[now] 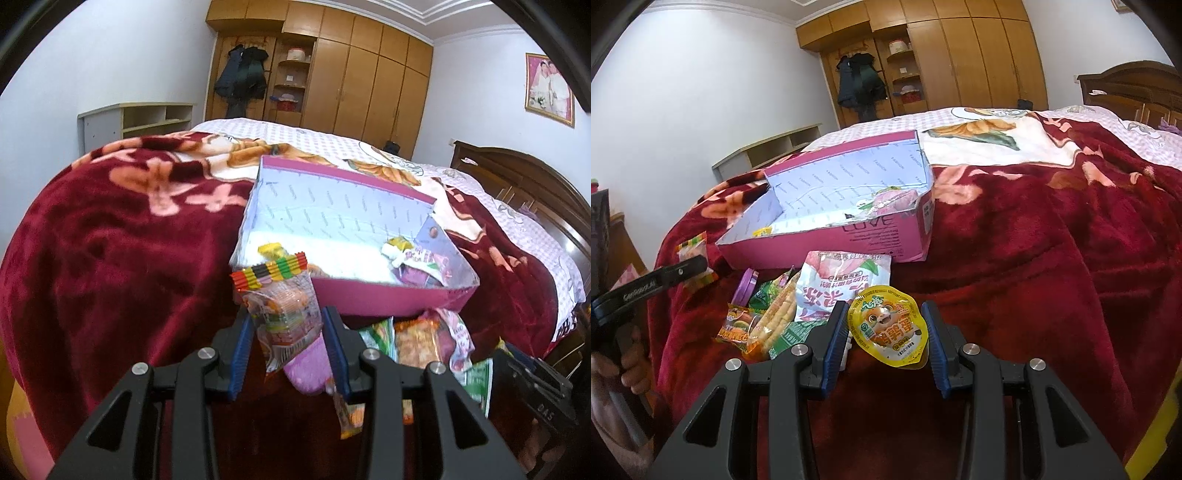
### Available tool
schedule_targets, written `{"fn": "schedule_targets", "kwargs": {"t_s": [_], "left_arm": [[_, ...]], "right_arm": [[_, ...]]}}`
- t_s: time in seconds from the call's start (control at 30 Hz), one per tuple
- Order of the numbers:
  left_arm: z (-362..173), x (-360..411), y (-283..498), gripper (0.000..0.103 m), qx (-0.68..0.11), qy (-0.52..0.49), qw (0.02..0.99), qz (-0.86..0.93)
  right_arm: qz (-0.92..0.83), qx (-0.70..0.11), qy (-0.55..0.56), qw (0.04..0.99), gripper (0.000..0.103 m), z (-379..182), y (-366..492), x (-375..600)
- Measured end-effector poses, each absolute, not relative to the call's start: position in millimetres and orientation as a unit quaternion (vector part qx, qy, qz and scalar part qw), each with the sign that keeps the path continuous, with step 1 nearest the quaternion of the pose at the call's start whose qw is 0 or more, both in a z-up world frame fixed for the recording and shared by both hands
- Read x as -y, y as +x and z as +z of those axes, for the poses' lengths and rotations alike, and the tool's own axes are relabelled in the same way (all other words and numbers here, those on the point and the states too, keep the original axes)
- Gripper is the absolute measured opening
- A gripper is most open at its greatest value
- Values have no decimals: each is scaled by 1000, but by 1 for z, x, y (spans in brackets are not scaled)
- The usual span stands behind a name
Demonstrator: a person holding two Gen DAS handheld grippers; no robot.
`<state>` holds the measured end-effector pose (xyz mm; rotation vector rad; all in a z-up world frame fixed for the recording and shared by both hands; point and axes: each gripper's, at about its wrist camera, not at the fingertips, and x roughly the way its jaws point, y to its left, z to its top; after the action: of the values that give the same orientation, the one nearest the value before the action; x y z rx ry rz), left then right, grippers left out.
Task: Organize snacks
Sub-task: 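Carry the candy bag into the box with the left tool while the right tool carries the jelly cup in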
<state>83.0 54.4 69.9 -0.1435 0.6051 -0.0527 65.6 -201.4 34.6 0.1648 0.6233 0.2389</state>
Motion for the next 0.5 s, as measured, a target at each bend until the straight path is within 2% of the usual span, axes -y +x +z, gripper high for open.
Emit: {"fn": "schedule_targets", "kwargs": {"t_s": [0.5], "left_arm": [[82,-30,163,40,-296,-47,953,-51]], "right_arm": [[128,-289,61,947,41,57,68,201]]}}
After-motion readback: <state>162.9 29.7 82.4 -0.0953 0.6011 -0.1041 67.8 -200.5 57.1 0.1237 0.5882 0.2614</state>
